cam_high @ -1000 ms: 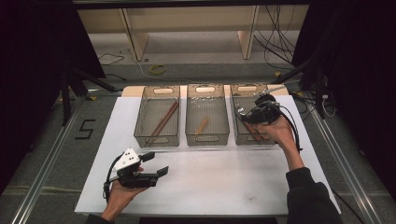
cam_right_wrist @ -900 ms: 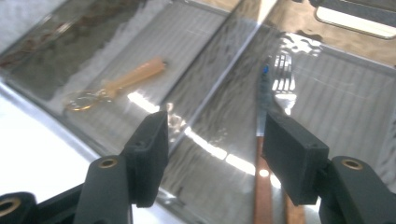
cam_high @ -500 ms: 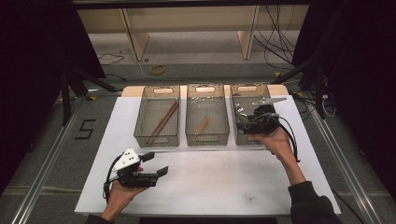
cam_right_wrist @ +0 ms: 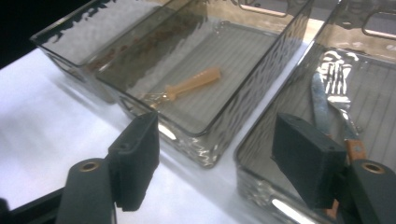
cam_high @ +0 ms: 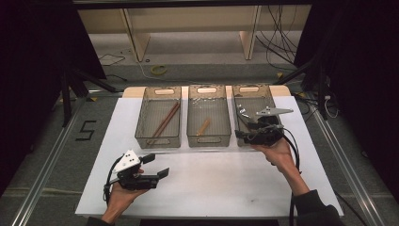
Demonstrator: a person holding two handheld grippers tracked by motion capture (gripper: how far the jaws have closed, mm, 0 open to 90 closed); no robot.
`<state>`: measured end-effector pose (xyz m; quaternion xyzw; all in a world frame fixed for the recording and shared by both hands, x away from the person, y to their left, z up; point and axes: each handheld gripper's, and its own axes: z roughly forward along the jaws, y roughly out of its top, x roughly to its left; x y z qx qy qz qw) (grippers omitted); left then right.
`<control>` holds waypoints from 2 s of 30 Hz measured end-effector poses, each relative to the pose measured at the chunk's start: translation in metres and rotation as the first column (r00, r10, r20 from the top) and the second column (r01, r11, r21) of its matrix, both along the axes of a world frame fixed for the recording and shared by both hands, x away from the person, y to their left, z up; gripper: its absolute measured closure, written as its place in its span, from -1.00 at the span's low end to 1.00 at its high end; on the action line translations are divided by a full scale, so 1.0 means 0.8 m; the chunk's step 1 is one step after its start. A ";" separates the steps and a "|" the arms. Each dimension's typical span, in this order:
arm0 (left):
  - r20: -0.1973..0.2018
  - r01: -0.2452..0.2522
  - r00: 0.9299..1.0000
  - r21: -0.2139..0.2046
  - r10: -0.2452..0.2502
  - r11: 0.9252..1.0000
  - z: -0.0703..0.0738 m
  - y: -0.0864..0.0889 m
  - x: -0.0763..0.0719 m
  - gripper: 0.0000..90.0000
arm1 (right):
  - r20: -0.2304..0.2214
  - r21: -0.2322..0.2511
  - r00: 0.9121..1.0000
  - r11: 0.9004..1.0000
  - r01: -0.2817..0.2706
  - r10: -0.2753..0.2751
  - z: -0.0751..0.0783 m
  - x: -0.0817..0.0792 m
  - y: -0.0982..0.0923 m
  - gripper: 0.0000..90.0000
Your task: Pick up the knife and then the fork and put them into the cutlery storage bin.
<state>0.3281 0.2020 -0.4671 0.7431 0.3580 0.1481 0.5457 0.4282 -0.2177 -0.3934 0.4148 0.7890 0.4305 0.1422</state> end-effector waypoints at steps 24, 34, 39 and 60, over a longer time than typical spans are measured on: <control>-0.025 0.024 0.999 -0.004 -0.025 1.000 -0.002 -0.002 0.002 -0.60 | 0.074 0.149 0.994 0.985 -0.085 0.075 -0.020 -0.076 -0.010 -0.44; -0.030 0.032 0.999 -0.012 -0.032 0.999 -0.002 -0.003 0.002 -0.60 | 0.116 0.184 0.991 0.979 -0.082 0.061 -0.037 -0.101 -0.024 -0.44; -0.032 0.033 0.999 -0.012 -0.033 0.999 -0.002 -0.003 0.002 -0.60 | 0.114 0.188 0.992 0.979 -0.080 0.059 -0.045 -0.112 -0.028 -0.46; -0.036 0.037 0.999 -0.014 -0.037 0.999 -0.002 -0.003 0.001 -0.60 | 0.097 0.159 0.994 0.985 -0.068 0.053 -0.071 -0.138 -0.037 -0.51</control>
